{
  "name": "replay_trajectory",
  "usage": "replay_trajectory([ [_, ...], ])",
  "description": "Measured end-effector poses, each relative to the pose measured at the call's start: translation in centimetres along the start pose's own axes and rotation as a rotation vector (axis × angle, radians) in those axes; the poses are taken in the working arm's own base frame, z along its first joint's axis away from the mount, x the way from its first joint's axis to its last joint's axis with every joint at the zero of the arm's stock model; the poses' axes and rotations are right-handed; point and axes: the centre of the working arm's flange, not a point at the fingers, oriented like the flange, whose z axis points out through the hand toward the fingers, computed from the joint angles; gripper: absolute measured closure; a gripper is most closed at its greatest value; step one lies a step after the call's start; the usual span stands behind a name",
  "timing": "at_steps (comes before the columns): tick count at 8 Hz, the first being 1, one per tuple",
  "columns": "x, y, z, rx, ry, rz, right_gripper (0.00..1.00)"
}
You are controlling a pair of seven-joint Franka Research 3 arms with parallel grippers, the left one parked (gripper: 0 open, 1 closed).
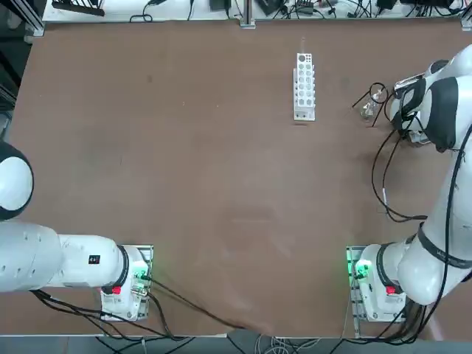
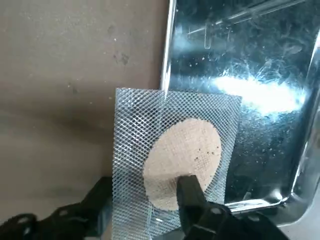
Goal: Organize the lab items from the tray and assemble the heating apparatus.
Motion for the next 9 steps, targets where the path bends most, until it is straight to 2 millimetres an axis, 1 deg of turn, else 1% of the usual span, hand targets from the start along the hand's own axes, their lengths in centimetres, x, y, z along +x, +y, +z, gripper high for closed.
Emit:
replay_trajectory([
  [1,0.05,0.00,-0.04,-0.001,0.001,0.010,0.36],
  [2,0.17,-0.06,-0.11,-0.002,0.003,0.025,0.46],
  [5,0.32,-0.03,-0.24,-0.006,0.008,0.035,0.48],
  [7,0.54,0.21,-0.47,-0.010,0.015,0.039,0.54],
  [9,0.65,0.53,-0.68,-0.015,0.021,0.043,0.64],
])
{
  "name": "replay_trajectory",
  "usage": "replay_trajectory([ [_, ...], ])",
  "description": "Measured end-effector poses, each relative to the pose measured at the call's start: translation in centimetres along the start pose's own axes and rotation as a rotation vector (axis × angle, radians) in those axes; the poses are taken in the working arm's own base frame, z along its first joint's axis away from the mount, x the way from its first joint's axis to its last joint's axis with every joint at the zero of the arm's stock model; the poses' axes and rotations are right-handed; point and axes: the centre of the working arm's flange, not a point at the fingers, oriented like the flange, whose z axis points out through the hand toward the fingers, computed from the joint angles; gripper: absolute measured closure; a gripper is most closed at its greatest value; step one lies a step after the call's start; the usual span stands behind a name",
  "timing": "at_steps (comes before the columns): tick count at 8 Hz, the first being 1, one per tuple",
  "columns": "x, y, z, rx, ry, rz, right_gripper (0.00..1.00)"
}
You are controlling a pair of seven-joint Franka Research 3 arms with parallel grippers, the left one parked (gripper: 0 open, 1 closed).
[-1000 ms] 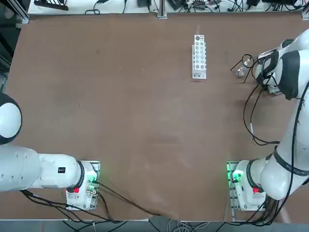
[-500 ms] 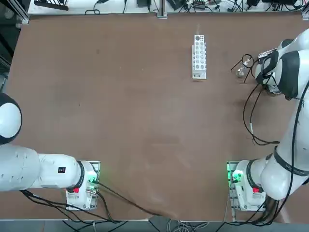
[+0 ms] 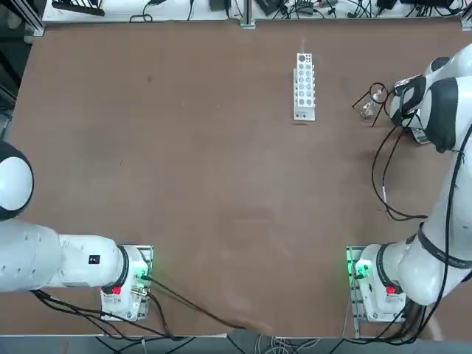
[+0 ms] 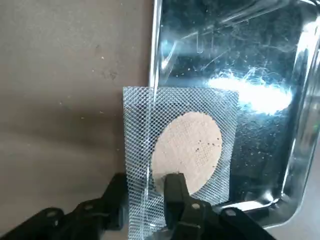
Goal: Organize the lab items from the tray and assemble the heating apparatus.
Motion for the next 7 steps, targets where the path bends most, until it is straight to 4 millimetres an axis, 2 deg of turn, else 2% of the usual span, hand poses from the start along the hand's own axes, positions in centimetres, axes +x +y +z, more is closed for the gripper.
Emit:
replay_trajectory([
  [2,0.3,0.1,-0.4,-0.009,0.007,-0.002,0.82],
  [4,0.8,0.1,-1.1,-0.018,0.014,-0.009,0.87],
  [7,2.6,1.9,-3.6,-0.018,-0.005,-0.002,0.92],
])
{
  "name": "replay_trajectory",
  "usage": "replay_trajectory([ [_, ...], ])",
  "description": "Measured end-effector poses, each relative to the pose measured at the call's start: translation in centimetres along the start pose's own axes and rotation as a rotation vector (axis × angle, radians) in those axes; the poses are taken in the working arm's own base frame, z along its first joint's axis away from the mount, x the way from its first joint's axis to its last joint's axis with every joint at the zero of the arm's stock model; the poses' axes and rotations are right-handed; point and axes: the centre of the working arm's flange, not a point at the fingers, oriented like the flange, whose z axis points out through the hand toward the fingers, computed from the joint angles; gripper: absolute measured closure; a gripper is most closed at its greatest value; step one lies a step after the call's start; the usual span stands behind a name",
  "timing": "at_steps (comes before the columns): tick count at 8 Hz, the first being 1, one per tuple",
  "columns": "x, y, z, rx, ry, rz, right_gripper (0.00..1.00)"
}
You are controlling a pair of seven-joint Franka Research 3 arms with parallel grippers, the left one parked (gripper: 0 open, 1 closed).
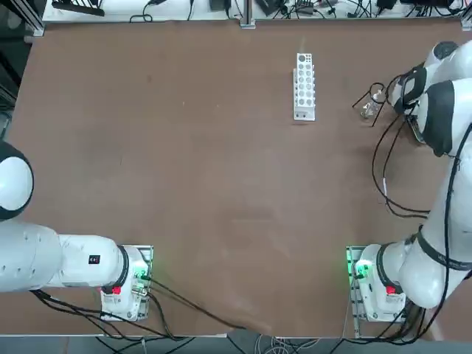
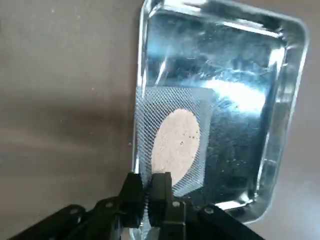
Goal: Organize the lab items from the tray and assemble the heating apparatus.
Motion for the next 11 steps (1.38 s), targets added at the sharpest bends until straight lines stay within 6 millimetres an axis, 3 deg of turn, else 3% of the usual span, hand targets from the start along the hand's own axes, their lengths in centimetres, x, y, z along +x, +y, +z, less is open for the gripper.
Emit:
replay_trajectory([
  [3,1.2,1.0,-1.9,-0.012,0.014,0.002,0.96],
  [5,2.0,3.1,-3.6,-0.012,-0.001,0.024,0.96],
  [7,2.4,7.4,-6.7,-0.027,-0.010,0.067,0.97],
  [9,4.1,10.4,-11.1,-0.013,-0.028,0.073,0.97],
  [11,6.6,10.7,-15.6,0.019,-0.052,0.038,0.97],
])
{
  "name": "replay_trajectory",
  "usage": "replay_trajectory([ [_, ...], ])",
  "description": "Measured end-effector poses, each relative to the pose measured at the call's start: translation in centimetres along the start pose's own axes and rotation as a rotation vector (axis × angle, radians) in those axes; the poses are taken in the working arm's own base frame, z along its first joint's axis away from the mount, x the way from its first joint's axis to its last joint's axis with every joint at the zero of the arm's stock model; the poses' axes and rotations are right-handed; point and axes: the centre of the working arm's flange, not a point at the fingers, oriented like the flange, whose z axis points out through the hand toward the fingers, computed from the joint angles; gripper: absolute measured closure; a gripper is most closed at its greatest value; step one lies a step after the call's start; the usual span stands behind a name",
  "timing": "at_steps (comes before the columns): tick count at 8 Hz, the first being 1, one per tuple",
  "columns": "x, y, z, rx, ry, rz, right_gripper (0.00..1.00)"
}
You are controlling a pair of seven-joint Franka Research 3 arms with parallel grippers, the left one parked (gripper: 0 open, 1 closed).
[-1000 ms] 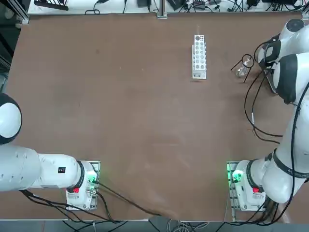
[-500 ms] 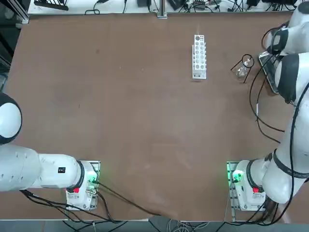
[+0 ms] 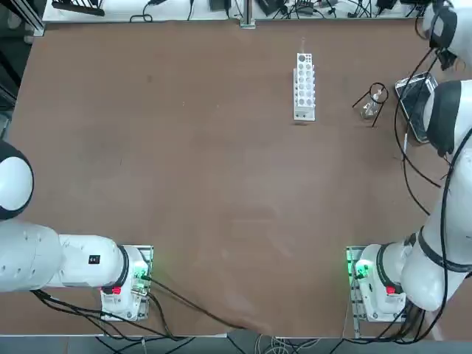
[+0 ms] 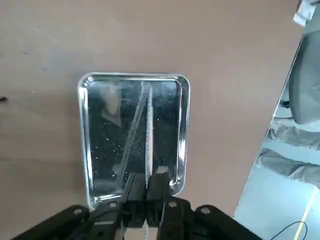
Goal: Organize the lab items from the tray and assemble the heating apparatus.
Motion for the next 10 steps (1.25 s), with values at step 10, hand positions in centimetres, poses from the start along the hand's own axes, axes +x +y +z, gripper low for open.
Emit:
replay_trajectory([
  [10,9.0,-23.7,-10.5,-0.372,-0.087,-0.024,0.97],
])
